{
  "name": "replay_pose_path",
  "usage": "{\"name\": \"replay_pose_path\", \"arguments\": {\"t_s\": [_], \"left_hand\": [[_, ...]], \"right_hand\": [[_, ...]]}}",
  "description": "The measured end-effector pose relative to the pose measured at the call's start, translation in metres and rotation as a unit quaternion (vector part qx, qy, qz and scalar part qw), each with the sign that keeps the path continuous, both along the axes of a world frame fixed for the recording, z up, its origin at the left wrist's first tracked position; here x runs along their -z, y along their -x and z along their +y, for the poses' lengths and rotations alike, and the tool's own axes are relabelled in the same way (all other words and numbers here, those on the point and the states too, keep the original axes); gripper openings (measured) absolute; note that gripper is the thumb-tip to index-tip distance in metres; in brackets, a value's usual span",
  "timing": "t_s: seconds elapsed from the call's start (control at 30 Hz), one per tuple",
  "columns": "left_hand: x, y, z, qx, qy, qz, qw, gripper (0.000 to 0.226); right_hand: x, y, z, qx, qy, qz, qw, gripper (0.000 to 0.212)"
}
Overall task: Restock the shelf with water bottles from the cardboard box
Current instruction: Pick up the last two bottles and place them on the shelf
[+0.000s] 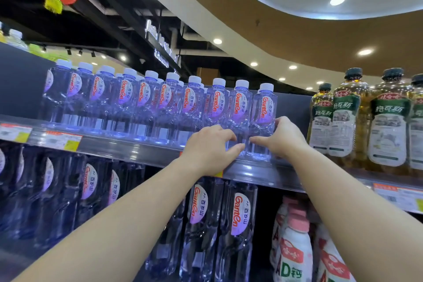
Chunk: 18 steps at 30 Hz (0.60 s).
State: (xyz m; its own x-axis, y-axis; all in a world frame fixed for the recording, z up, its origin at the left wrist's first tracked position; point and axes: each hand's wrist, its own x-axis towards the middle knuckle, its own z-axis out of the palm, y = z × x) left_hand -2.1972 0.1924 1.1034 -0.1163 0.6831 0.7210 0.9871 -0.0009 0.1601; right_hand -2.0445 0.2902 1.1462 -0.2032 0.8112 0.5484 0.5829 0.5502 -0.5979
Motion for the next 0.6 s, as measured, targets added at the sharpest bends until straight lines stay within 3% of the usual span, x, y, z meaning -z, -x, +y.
{"name": "replay_pose_path", "arguments": {"t_s": [0.13, 0.2, 0.27, 0.33, 0.43, 0.6], "left_hand": [[0.001, 0.001, -0.006, 0.004, 0.012, 0.006, 1.000, 0.048], [0.004, 0.009, -0.014, 0.007, -0.003, 0.003, 1.000, 0.048], [0.005, 0.023, -0.024, -0.007, -0.029, -0.002, 1.000, 0.046], [0.006, 0.041, -0.035, -0.028, -0.041, -0.008, 0.999, 0.046], [0.006, 0.073, -0.055, -0.049, -0.046, -0.028, 0.997, 0.041], [0.010, 0.149, -0.098, -0.079, -0.060, -0.032, 0.994, 0.043]], "right_hand": [[0.003, -0.002, -0.009, 0.014, -0.004, 0.007, 1.000, 0.084], [0.007, -0.001, -0.018, 0.058, -0.105, 0.033, 0.992, 0.084], [0.013, 0.007, -0.031, 0.047, -0.240, 0.062, 0.968, 0.062], [0.021, 0.025, -0.044, -0.023, -0.308, 0.036, 0.950, 0.037], [0.032, 0.067, -0.062, -0.111, -0.301, -0.017, 0.947, 0.019], [0.041, 0.144, -0.100, -0.156, -0.289, -0.059, 0.943, 0.022]]}}
